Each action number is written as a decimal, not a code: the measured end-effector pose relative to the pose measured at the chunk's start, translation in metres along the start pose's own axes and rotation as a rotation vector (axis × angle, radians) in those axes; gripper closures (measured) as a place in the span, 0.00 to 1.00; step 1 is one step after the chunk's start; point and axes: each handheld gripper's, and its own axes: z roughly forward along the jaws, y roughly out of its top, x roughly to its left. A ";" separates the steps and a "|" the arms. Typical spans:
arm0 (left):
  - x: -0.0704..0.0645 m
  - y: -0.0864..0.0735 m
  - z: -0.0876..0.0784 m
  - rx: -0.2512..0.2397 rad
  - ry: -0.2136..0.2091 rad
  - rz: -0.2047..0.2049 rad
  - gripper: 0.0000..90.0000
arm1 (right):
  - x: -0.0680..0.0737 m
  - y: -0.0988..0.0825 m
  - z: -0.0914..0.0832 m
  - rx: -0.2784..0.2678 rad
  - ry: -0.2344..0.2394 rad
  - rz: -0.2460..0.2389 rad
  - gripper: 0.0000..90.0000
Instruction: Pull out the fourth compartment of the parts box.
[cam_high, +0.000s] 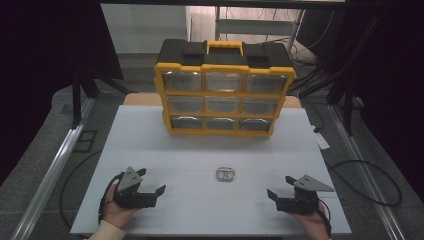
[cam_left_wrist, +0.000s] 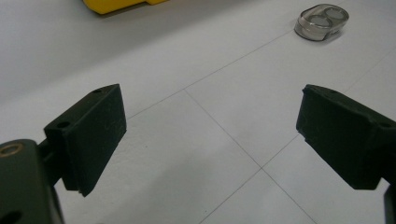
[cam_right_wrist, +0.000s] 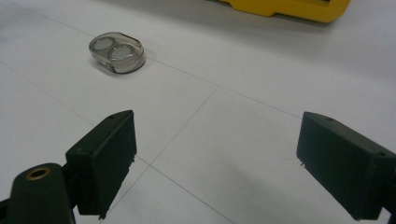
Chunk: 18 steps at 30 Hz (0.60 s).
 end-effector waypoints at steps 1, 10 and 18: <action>0.000 0.000 0.000 0.000 0.000 0.000 0.10 | 0.000 0.000 0.000 0.000 0.000 0.000 0.14; 0.000 0.000 0.000 0.002 0.001 0.005 0.10 | 0.000 0.000 0.000 0.008 -0.005 -0.002 0.14; -0.001 0.001 0.000 -0.004 -0.001 0.011 0.10 | 0.000 -0.001 0.001 0.013 -0.010 0.000 0.14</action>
